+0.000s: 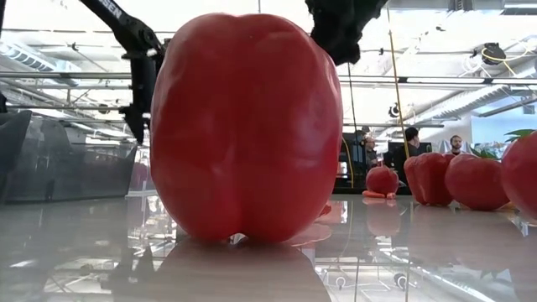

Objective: Sort produce into baskets
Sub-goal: Put the red tomato into the transparent bin

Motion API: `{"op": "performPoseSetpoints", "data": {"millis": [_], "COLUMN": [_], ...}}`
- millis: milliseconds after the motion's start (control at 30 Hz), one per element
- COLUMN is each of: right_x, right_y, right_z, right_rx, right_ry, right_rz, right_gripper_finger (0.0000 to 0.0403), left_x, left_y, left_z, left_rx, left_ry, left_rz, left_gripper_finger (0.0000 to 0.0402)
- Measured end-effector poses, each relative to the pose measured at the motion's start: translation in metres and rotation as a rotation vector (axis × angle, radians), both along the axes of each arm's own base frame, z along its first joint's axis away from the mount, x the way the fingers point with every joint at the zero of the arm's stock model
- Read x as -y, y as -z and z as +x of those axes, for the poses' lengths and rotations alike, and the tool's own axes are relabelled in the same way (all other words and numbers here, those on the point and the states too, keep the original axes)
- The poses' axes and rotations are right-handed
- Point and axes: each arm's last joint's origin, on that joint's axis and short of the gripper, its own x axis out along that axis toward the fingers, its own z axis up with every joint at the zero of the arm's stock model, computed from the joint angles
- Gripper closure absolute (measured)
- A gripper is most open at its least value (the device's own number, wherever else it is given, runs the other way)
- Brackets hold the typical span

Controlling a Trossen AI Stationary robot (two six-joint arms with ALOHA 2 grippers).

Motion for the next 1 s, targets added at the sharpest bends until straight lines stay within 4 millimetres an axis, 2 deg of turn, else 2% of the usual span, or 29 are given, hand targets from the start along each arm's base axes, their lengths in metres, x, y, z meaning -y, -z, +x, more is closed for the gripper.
{"op": "performPoseSetpoints", "data": {"millis": [133, 333, 467, 600, 700, 833, 1000], "right_x": [0.014, 0.031, 0.034, 0.023, 0.009, -0.015, -0.04], "right_y": [-0.014, -0.007, -0.001, 0.0, 0.0, 0.001, 0.001], "right_z": [-0.017, -0.049, -0.066, -0.073, -0.072, -0.07, -0.068], "right_rx": [-0.075, -0.272, -0.395, -0.472, -0.504, -0.537, -0.531], "right_ry": [0.099, 0.285, 0.469, 0.524, 0.492, 0.455, 0.451], "right_rz": [0.05, 0.267, 0.397, 0.439, 0.482, 0.53, 0.542], "right_gripper_finger": [0.0133, 0.0133, 0.0133, 0.0133, 0.0133, 0.0126, 0.0084], "left_x": [0.021, 0.066, 0.097, 0.126, 0.144, 0.162, 0.175], "left_y": [-0.021, -0.042, -0.05, -0.054, -0.059, -0.062, -0.062], "left_z": [0.01, 0.048, 0.077, 0.102, 0.116, 0.127, 0.133], "left_rx": [0.116, 0.223, 0.296, 0.376, 0.442, 0.481, 0.493], "left_ry": [0.064, 0.219, 0.374, 0.509, 0.567, 0.636, 0.684], "left_rz": [0.015, 0.054, 0.077, 0.087, 0.109, 0.117, 0.112], "left_gripper_finger": [0.0043, 0.0043, 0.0043, 0.0042, 0.0042, 0.0042, 0.0042]}}
